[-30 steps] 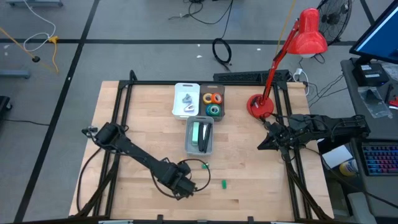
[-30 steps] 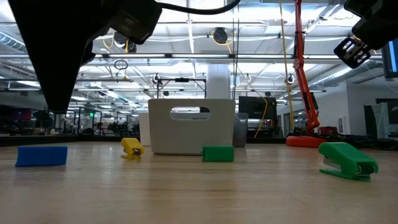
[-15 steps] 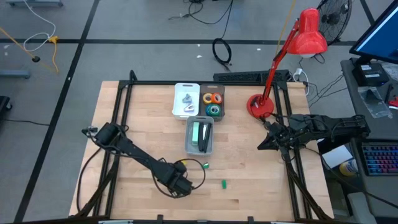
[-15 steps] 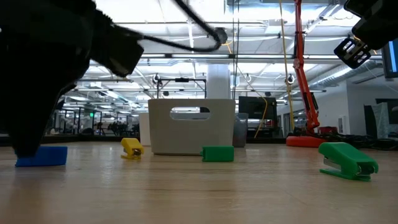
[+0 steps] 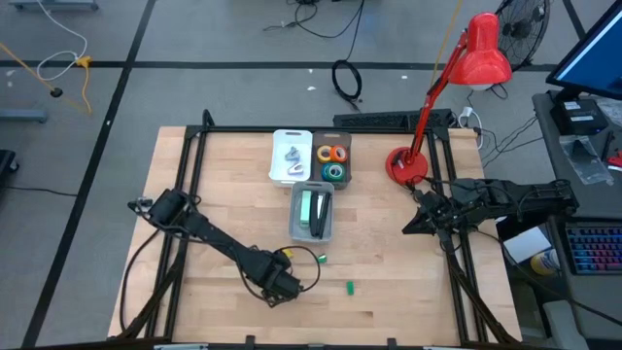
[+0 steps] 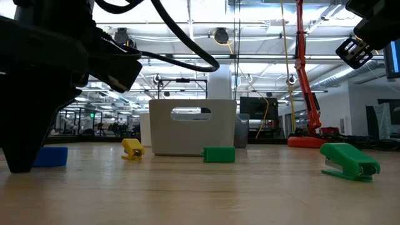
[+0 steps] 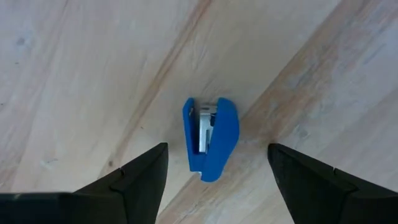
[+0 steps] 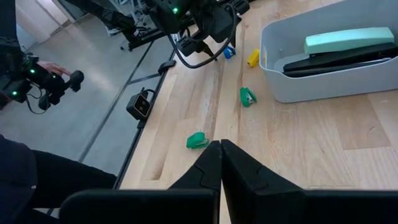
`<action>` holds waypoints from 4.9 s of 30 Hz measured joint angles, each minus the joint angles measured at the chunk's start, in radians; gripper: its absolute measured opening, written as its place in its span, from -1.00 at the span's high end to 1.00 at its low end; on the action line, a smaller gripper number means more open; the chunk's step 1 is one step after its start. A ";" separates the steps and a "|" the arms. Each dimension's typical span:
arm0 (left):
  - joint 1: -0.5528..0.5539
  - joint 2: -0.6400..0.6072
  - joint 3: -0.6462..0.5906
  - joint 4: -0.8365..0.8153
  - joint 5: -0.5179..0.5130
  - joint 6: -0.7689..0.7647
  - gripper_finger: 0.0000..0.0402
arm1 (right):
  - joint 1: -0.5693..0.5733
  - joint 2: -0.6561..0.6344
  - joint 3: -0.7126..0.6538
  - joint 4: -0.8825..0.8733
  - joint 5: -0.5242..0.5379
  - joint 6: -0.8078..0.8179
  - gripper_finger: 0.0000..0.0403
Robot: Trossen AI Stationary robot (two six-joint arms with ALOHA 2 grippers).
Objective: Pick and place Stapler, Stapler remover, tape
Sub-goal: Put the blue stapler into the gray bin, then put the yellow stapler into the gray bin
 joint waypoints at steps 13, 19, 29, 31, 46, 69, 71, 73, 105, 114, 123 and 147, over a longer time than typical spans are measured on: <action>0.017 0.001 0.000 0.023 0.003 0.006 0.36 | 0.000 0.000 0.000 0.000 0.001 0.010 1.00; 0.018 0.000 0.000 0.023 -0.005 -0.025 0.60 | 0.000 0.000 0.000 0.000 0.003 0.008 1.00; 0.030 -0.014 -0.003 0.031 -0.013 -0.064 0.66 | 0.000 0.000 0.000 0.000 0.004 0.007 1.00; 0.031 -0.022 -0.004 0.032 -0.022 -0.067 0.65 | 0.000 0.000 0.000 0.000 0.005 0.007 1.00; 0.055 -0.207 -0.002 0.035 -0.064 -0.166 0.65 | 0.000 0.000 0.000 0.001 0.005 0.007 1.00; 0.384 -0.311 0.000 0.441 -0.296 0.129 0.64 | 0.000 0.000 0.000 0.001 0.005 0.007 1.00; 0.407 -0.305 0.000 0.455 -0.287 0.178 0.64 | 0.000 0.000 0.000 0.001 0.006 0.007 1.00; 0.425 -0.287 0.000 0.480 -0.260 0.211 0.64 | 0.000 0.000 0.000 0.001 0.006 0.007 1.00; 0.435 -0.164 0.000 0.237 0.021 0.296 0.64 | 0.000 0.008 0.000 0.000 0.032 -0.002 1.00; 0.435 -0.164 0.000 0.237 0.067 0.550 0.64 | 0.000 0.008 0.000 0.000 0.032 -0.001 1.00; 0.435 -0.164 0.000 0.236 0.085 0.672 0.64 | 0.000 0.008 0.000 0.000 0.032 -0.001 1.00; 0.472 -0.164 0.061 0.209 0.101 0.578 0.11 | 0.000 0.008 0.000 0.000 0.031 -0.001 1.00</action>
